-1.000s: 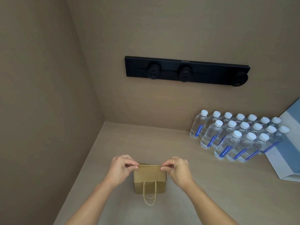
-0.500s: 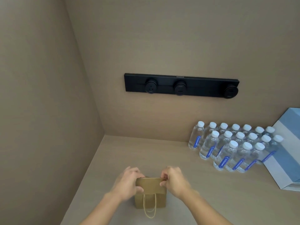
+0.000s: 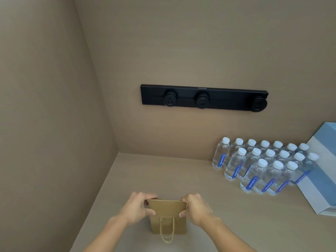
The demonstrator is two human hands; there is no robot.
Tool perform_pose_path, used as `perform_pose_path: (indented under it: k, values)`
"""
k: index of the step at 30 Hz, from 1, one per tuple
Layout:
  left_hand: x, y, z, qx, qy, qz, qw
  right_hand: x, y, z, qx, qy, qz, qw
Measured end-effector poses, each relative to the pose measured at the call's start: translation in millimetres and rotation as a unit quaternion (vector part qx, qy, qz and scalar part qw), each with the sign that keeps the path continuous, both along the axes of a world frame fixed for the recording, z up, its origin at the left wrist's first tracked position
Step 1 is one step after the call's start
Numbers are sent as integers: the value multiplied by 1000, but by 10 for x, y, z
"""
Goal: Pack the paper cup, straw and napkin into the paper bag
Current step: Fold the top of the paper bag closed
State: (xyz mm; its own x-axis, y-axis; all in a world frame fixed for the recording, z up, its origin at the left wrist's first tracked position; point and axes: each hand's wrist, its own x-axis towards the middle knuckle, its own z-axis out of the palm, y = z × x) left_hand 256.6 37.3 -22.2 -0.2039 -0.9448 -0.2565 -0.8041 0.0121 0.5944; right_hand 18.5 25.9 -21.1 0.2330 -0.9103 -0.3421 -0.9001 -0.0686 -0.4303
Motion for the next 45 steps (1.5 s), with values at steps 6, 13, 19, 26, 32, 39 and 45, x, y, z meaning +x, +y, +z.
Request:
perform_pose_path:
  k: [6, 13, 19, 26, 32, 39, 45]
  values:
    - [32, -6, 29, -22, 45, 49, 998, -57, -16, 7, 26, -60, -34, 997]
    - [-180, -97, 143, -97, -20, -29, 995, 4, 12, 184, -21, -41, 2, 999]
    - [-520, -77, 161, -113, -85, -60, 988, 246, 26, 333, -86, 16, 15, 996]
    - [-365, -64, 145, -168, -185, -48, 967, 202, 21, 316, -86, 19, 4, 996]
    - [-70, -28, 141, -170, -193, -21, 966, 59, -19, 302, -96, 24, 1, 995]
    - [-43, 20, 143, -188, -185, -29, 964, -45, 1, 288, -96, 30, 2, 995]
    - [-222, -121, 343, -181, -205, -57, 960, 16, -89, 488, -69, 51, 37, 996]
